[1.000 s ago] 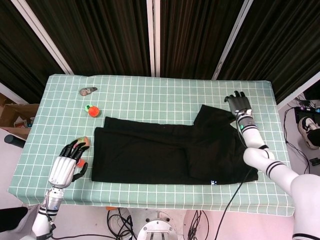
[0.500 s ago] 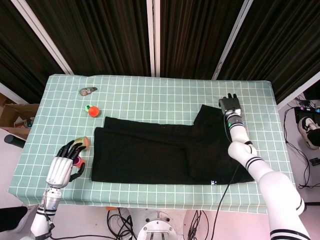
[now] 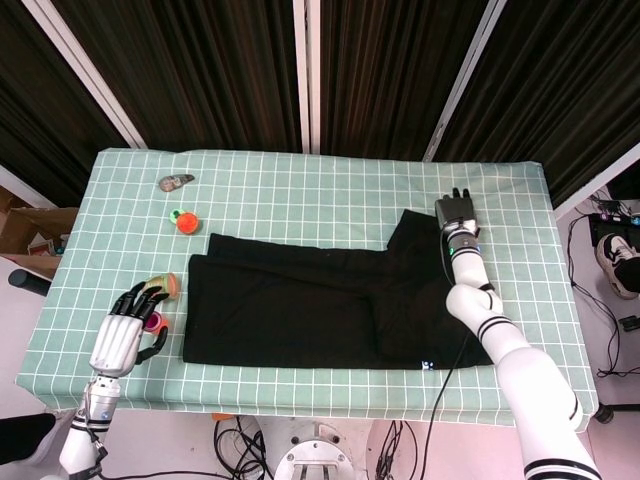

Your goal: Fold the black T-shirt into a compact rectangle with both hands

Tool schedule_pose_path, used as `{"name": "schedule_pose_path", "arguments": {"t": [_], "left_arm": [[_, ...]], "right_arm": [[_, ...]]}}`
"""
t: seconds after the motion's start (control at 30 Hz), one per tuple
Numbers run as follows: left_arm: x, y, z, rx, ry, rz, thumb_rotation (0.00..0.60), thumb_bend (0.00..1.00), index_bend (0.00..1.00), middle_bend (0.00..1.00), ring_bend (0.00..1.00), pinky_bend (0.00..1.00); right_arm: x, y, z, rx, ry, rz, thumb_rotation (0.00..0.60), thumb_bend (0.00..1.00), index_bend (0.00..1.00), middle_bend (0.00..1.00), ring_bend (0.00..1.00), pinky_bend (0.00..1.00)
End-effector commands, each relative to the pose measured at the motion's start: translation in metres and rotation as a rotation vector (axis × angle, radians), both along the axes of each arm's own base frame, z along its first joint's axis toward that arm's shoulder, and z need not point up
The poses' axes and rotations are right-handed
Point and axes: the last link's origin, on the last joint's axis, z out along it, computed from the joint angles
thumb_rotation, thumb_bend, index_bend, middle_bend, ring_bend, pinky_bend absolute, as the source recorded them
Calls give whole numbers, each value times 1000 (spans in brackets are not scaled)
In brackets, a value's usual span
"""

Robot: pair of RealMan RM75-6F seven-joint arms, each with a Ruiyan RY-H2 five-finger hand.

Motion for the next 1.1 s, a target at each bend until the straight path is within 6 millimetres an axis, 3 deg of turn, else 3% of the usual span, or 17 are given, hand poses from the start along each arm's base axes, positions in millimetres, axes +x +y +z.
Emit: {"name": "schedule_pose_path", "arguments": {"t": [0.03, 0.23, 0.33, 0.47, 0.8, 0.93, 1.1], "left_arm": [[0, 0, 0, 0, -1, -2, 525, 418, 208, 161, 82, 193], [0, -1, 0, 0, -6, -6, 523, 418, 207, 159, 83, 192], [-1, -1, 1, 4, -8, -7, 524, 418, 207, 159, 83, 192], [-2, -1, 2, 7, -9, -5, 522, 419, 207, 159, 82, 192], [-2, -2, 4, 16, -7, -13, 522, 418, 208, 157, 83, 192], [-1, -3, 5, 18, -4, -18, 524, 418, 208, 157, 82, 192], [0, -3, 5, 18, -2, -28, 523, 418, 208, 157, 82, 191]], "right_arm": [[0, 1, 1, -29, -5, 13, 600, 234, 545, 278, 21, 90], [-1, 2, 2, -52, -6, 30, 600, 208, 572, 290, 24, 95], [-1, 2, 4, -58, -9, 40, 600, 284, 592, 296, 26, 97], [2, 1, 7, -64, -15, 67, 600, 468, 625, 307, 30, 100], [24, 5, 26, -105, -48, 223, 600, 526, 656, 316, 32, 100], [37, 21, 40, -119, -90, 339, 600, 522, 655, 314, 32, 100], [43, 61, 57, -87, -34, 477, 600, 517, 652, 309, 32, 100]]}}
